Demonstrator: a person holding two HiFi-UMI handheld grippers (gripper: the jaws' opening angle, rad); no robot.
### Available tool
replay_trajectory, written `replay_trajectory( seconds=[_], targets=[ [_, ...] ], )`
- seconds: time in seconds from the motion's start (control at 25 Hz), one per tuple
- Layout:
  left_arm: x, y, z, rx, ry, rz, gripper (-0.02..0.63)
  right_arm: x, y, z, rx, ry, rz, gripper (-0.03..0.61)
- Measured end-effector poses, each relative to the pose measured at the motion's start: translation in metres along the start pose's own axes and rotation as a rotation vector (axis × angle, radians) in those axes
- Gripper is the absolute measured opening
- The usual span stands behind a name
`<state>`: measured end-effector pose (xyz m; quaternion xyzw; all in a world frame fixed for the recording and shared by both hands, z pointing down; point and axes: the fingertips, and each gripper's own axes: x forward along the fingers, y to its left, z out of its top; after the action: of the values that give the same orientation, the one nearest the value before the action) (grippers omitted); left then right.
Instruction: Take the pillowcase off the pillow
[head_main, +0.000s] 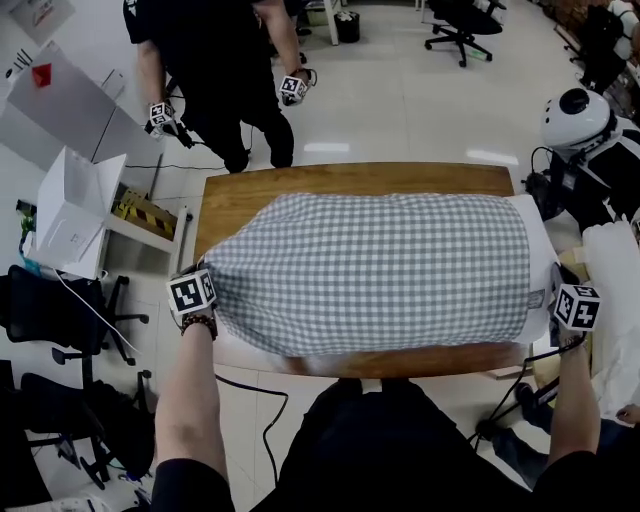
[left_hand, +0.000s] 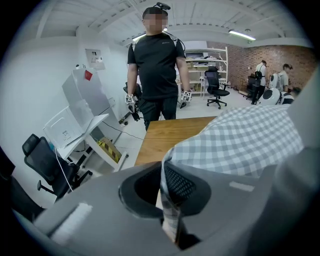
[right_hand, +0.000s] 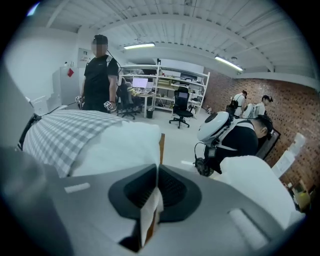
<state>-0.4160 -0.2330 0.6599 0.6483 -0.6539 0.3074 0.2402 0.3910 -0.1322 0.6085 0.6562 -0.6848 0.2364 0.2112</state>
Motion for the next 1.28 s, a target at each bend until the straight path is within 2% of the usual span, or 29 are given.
replay_trajectory(
  seconds=[0.24,0.36,0.44,0.52,0.6,0.72,0.92,1.0,1.04,1.08,1.2,1.28],
  targets=[
    [0.014,-0.021,-0.016,-0.005,0.008,-0.092,0.009,0.019,0.013,-0.012,-0.034,0.006,0.037,0.017],
    [0.021,-0.03,-0.014,0.013,0.002,-0.132,0.086,0.027,0.02,-0.005,-0.057,0.002,0.034,0.04],
    [0.022,-0.032,-0.009,0.026,-0.005,-0.15,0.134,0.028,0.026,0.004,-0.06,-0.006,0.041,0.08],
    [0.019,-0.038,-0.003,0.03,-0.014,-0.171,0.161,0.024,0.031,0.014,-0.056,-0.019,0.053,0.118],
    [0.013,-0.05,0.002,0.049,-0.016,-0.204,0.185,0.019,0.037,0.027,-0.061,-0.041,0.069,0.123],
    [0.011,-0.084,0.003,0.184,-0.016,-0.289,0.234,0.013,0.045,0.043,-0.077,-0.065,0.107,0.133],
    [0.009,-0.131,-0.008,0.552,0.023,-0.42,0.268,0.006,0.06,0.063,-0.039,-0.065,0.149,0.137],
    [0.012,-0.143,-0.014,0.626,0.035,-0.458,0.277,0.007,0.058,0.063,-0.019,-0.057,0.146,0.15],
    [0.014,-0.148,-0.015,0.612,0.039,-0.48,0.279,0.008,0.056,0.062,0.001,-0.049,0.146,0.171],
    [0.014,-0.151,-0.014,0.556,0.044,-0.508,0.282,0.009,0.053,0.059,0.03,-0.039,0.148,0.197],
    [0.013,-0.157,-0.006,0.285,0.064,-0.589,0.287,0.014,0.043,0.045,0.12,-0.002,0.155,0.239],
    [0.017,-0.157,-0.007,0.199,0.089,-0.602,0.3,0.02,0.036,0.034,0.162,0.026,0.159,0.262]
  ],
)
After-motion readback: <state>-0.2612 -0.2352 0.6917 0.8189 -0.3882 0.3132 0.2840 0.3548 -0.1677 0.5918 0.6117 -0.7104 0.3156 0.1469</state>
